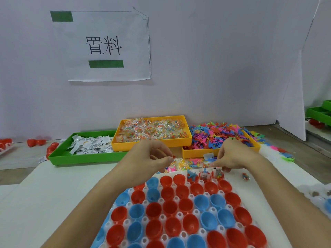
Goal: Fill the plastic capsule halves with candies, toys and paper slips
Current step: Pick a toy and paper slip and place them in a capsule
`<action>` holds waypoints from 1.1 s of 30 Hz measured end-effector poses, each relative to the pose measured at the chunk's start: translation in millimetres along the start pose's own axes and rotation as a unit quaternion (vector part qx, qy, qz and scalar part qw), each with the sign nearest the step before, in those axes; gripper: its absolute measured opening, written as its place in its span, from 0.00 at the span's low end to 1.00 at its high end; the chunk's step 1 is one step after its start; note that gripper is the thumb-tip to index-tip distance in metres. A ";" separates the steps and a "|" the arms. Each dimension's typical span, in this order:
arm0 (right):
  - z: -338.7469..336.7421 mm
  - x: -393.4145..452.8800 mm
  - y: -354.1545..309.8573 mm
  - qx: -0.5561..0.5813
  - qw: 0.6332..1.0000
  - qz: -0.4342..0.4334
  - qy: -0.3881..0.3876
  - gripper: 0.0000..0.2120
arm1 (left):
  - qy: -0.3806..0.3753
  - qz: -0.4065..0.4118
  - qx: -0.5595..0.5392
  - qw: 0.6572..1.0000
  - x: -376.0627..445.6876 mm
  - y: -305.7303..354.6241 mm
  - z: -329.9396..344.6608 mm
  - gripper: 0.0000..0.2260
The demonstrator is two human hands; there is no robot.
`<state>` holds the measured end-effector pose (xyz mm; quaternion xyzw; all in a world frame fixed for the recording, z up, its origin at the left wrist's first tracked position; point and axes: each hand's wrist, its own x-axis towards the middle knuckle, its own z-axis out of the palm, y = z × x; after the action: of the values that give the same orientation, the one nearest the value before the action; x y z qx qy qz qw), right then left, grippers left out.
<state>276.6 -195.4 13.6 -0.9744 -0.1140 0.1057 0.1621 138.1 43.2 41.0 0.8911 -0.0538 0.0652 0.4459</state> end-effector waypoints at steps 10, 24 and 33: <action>-16.8 -6.6 10.7 0.074 0.994 -0.078 0.019 0.07 | -0.001 0.000 -0.004 1.000 -0.2 0.8 -0.6 0.02; -30.2 -46.1 -55.3 0.230 0.918 -0.319 -0.057 0.05 | 0.024 -0.018 -0.081 0.996 -1.8 10.0 7.0 0.08; -24.5 -52.2 -69.1 0.259 0.904 -0.339 -0.012 0.04 | -0.002 -0.051 -0.259 0.964 -2.2 7.6 5.2 0.05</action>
<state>219.9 -152.3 68.6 -0.7992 -0.4083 0.0816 0.4335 135.1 34.6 43.5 0.7466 -0.0242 0.0240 0.6644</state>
